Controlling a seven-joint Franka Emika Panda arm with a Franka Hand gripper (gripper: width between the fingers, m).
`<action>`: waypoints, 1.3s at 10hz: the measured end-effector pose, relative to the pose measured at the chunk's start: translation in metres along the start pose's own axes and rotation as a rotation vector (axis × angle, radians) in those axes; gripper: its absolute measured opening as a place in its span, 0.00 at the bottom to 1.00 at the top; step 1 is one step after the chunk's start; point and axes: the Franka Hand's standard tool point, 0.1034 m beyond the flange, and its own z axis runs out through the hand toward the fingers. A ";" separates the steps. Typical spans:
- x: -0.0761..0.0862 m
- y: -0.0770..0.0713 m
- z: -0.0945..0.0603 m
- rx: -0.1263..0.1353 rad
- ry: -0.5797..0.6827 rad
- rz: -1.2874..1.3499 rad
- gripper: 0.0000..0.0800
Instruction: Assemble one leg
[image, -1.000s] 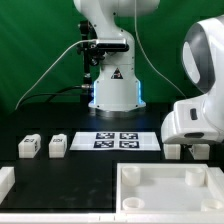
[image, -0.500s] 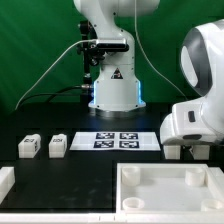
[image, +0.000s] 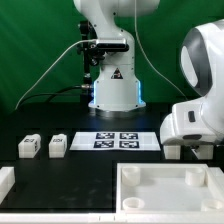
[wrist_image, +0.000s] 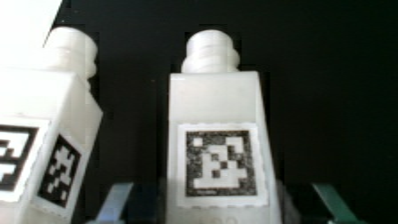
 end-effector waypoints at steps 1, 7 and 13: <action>0.000 0.000 0.000 0.000 0.000 0.000 0.36; -0.002 0.015 -0.062 0.005 0.068 -0.069 0.37; -0.012 0.032 -0.150 0.045 0.628 -0.068 0.37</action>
Offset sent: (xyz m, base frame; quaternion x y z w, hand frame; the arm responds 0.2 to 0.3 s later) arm 0.0000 0.0000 0.0000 0.0000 0.0000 0.0000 1.0000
